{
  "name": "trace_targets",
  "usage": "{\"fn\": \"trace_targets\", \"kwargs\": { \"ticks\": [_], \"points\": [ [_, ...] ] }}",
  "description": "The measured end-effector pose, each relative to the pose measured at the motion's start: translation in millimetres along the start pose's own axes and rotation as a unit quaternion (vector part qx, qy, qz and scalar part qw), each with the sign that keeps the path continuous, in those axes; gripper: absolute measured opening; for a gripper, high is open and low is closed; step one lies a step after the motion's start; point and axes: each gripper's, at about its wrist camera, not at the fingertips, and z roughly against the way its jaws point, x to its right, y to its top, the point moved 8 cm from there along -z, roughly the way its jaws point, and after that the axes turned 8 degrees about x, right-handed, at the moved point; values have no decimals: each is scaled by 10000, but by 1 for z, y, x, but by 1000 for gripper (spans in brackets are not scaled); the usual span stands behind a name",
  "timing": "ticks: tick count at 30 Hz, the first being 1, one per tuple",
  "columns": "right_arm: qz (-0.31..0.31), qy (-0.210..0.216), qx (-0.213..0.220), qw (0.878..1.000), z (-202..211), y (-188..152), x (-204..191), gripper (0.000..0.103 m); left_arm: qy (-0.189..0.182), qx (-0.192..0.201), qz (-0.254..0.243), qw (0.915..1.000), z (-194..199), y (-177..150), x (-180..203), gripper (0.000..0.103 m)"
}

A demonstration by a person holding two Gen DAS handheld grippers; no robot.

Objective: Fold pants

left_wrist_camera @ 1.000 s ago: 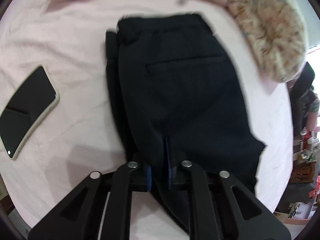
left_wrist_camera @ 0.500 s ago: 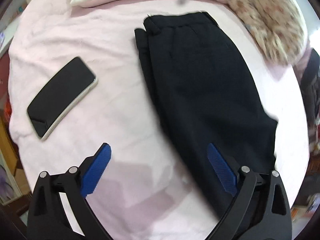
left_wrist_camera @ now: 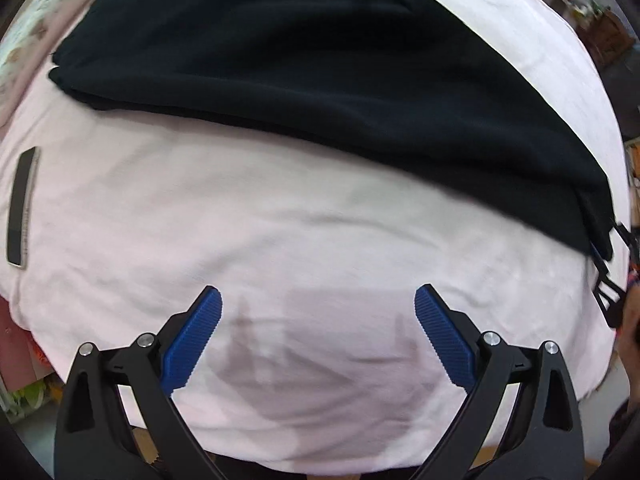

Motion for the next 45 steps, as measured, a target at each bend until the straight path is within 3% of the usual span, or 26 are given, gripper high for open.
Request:
{"fn": "trace_targets", "kwargs": {
  "ticks": [2,5,7,11,17,19,22,24,27,30,32,33,36,38,40,43,45],
  "points": [
    [23,-31,99,9999,-4,14,8,45,-31,-39,-26,10000,0,-2,5,98],
    [207,-183,164,9995,8,18,15,10,-26,-53,-13,10000,-1,2,8,99],
    [410,-173,153,9989,12,24,10,6,-7,-48,29,10000,-2,7,9,99],
    [1455,116,341,9887,35,34,-43,4,29,-75,74,9999,-4,2,11,99],
    [2189,512,961,9697,83,70,-102,2,-30,-143,-61,9999,-13,1,28,100],
    [2243,276,1067,9683,86,80,-92,2,-46,-163,-92,9998,-15,1,34,100],
    [1949,-646,867,9748,63,96,-35,2,-59,-200,-130,9997,-20,1,38,100],
    [1652,-988,713,9787,52,102,-3,2,-43,-231,-153,9996,-19,3,37,100],
    [1746,-814,803,9780,58,101,1,2,-21,-190,-209,9996,-23,2,39,100],
    [2190,-1483,630,9623,46,100,13,4,24,-180,-255,9995,-26,0,44,100],
    [1948,-1519,396,9682,44,100,18,8,20,-204,-229,9995,-28,1,44,100],
    [1786,-1467,385,9722,51,100,18,15,-2,-188,-206,9996,-28,3,44,100],
    [1823,-1408,814,9697,81,101,7,27,-80,-145,-171,9997,-27,4,44,100],
    [2137,-1370,1058,9614,94,94,-9,28,-128,-162,-157,9997,-27,4,36,100],
    [3010,-1184,934,9416,85,65,-45,28,-200,-162,-124,9996,-24,5,24,100],
    [4447,-802,-12,8921,39,-16,-96,28,-296,-145,-102,9994,-23,8,9,100],
    [5053,-385,-977,8565,-1,-91,-125,28,-364,-115,-87,9992,-22,11,0,100]
  ]
}}
